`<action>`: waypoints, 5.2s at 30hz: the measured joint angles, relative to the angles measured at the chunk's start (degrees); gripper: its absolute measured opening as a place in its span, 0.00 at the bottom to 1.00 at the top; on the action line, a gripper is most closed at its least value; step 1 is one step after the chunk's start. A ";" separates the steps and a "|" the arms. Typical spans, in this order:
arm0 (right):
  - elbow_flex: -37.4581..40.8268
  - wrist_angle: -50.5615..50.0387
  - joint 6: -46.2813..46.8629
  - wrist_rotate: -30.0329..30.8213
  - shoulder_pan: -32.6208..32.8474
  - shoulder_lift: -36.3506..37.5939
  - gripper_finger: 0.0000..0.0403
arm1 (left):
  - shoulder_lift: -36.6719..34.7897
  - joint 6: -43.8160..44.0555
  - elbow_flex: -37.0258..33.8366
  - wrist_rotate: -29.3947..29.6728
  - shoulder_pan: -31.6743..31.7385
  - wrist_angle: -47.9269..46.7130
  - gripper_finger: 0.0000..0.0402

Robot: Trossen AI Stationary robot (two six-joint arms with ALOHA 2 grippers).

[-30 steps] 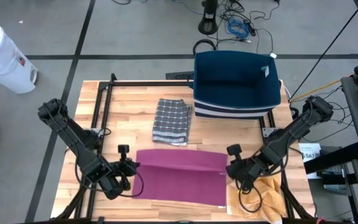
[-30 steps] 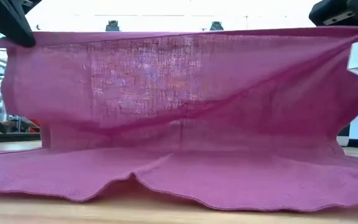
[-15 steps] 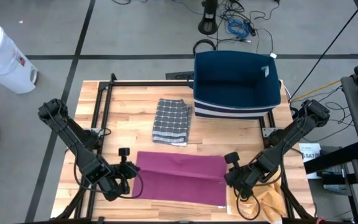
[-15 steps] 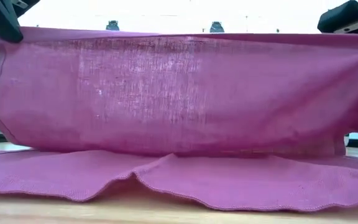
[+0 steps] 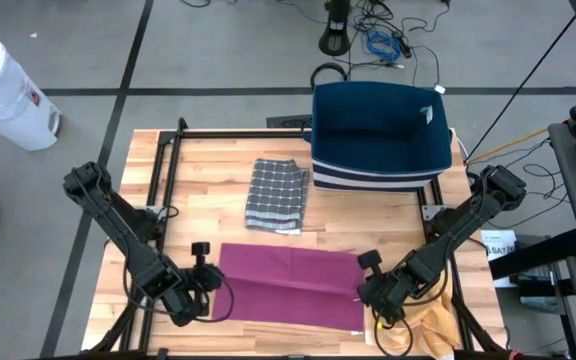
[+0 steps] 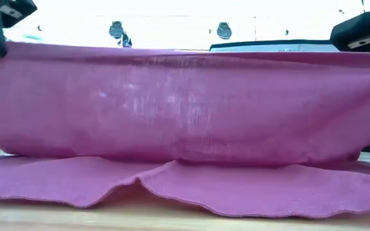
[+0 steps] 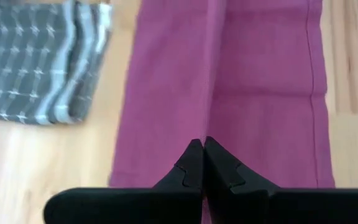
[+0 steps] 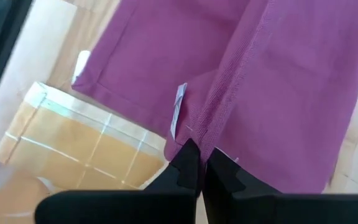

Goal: Fold towel
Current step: Fold the pink towel

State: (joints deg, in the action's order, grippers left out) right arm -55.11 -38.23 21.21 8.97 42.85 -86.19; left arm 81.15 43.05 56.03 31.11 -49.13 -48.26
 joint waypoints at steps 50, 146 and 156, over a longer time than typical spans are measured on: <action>0.02 9.10 -2.21 -8.58 -3.05 0.02 0.42 | 6.57 0.44 -0.07 -6.15 -3.95 7.64 0.26; 0.00 36.85 -12.39 -28.68 -17.35 -21.26 0.42 | 15.07 8.90 -9.24 -10.70 3.47 23.06 0.32; -0.31 29.30 -12.74 -28.25 -16.79 -21.00 0.42 | 15.03 8.74 -9.92 -10.49 3.49 18.69 0.32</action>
State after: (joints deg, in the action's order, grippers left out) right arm -55.42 -8.93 8.47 -19.28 26.06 -107.19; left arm 96.18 51.79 46.11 20.61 -45.65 -29.57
